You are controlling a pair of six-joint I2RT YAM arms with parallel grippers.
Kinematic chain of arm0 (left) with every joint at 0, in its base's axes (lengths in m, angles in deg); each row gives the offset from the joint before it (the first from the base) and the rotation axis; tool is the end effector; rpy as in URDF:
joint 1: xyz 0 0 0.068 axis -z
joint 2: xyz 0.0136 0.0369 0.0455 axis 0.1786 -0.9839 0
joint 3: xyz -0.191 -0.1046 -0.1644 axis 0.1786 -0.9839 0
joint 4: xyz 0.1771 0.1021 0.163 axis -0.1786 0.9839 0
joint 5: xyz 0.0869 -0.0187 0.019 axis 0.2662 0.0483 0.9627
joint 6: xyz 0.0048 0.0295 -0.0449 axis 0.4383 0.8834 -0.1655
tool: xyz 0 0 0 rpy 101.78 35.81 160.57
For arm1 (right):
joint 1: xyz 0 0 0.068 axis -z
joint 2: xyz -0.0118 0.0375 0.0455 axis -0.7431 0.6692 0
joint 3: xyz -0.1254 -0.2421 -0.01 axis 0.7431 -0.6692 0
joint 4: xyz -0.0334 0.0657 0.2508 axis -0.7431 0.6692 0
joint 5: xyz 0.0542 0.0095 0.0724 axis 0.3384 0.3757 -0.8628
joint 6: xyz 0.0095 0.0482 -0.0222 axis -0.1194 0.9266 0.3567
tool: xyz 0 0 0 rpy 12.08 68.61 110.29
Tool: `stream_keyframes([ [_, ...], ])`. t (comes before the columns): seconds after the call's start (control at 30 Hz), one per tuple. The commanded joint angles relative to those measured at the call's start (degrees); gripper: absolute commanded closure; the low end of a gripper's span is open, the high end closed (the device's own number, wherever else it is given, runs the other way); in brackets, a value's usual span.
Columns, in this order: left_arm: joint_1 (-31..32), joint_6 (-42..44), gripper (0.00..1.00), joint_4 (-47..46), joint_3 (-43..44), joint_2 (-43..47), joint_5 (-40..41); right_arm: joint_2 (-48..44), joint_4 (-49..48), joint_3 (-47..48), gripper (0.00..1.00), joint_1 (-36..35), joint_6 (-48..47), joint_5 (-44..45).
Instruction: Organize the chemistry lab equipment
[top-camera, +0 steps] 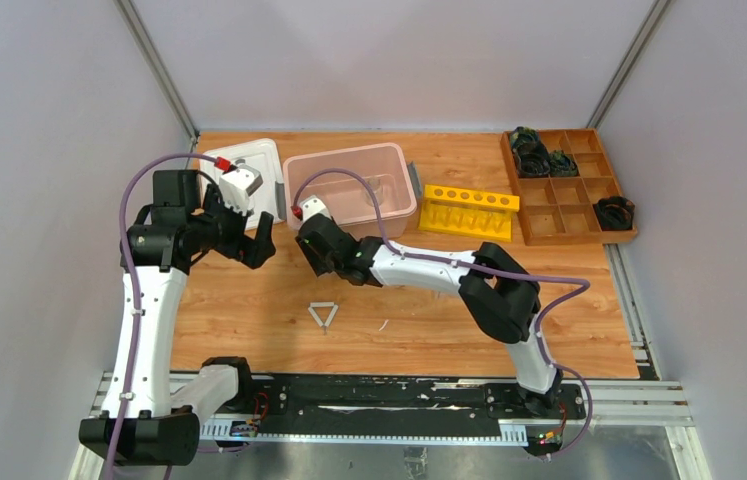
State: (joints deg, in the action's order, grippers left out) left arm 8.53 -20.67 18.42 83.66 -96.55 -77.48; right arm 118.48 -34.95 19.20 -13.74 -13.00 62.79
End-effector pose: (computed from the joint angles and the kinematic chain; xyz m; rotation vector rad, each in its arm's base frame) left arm 0.1770 -0.0097 0.3758 0.5745 2.2445 -0.3316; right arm 0.2321 0.4086 0.2234 -0.7056 2.0467 0.4427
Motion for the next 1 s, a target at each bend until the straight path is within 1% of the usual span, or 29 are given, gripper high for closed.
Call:
stream_keyframes([
  [0.0, -0.4, 0.6, 0.00, -0.4, 0.7, -0.2, 0.0, 1.8, -3.7, 3.1, 0.55, -0.3, -1.3, 2.7],
  [0.07, -0.4, 0.7, 0.00, -0.4, 0.6, -0.2, -0.1, 2.1, -3.2, 3.5, 0.64, -0.3, -1.3, 2.3],
  [0.2, -0.5, 0.7, 0.00, -0.4, 0.4, 0.1, -0.1, 0.9, -1.0, 3.4, 0.88, -0.5, -0.8, 1.4],
  [0.3, -0.5, 0.7, 0.00, -0.4, 0.2, 0.2, -0.6, -1.8, 0.4, 1.8, 0.99, -0.9, -0.6, 1.3],
  [0.43, -0.5, 0.1, 0.00, -0.4, 0.0, 0.0, -1.4, -7.7, 1.7, -0.1, 1.00, -1.2, -0.6, -0.2],
  [0.67, -0.6, -0.1, 0.00, -0.4, 0.3, 0.3, -2.0, -17.5, 6.6, 4.1, 1.00, -0.6, 0.1, -8.5],
  [0.73, -0.5, -0.3, 0.00, -0.4, 0.4, 0.3, -2.4, -18.8, 7.8, 6.5, 1.00, 1.5, 2.5, -11.7],
  [0.83, -0.6, -0.6, 0.00, -0.4, 0.5, 0.3, -2.8, -18.7, 8.7, 9.4, 1.00, 7.3, 8.8, -19.3],
  [0.97, -0.5, -0.4, 0.00, -0.4, 0.2, 0.8, -2.8, -14.3, 7.9, 12.3, 1.00, 15.6, 18.3, -27.8],
])
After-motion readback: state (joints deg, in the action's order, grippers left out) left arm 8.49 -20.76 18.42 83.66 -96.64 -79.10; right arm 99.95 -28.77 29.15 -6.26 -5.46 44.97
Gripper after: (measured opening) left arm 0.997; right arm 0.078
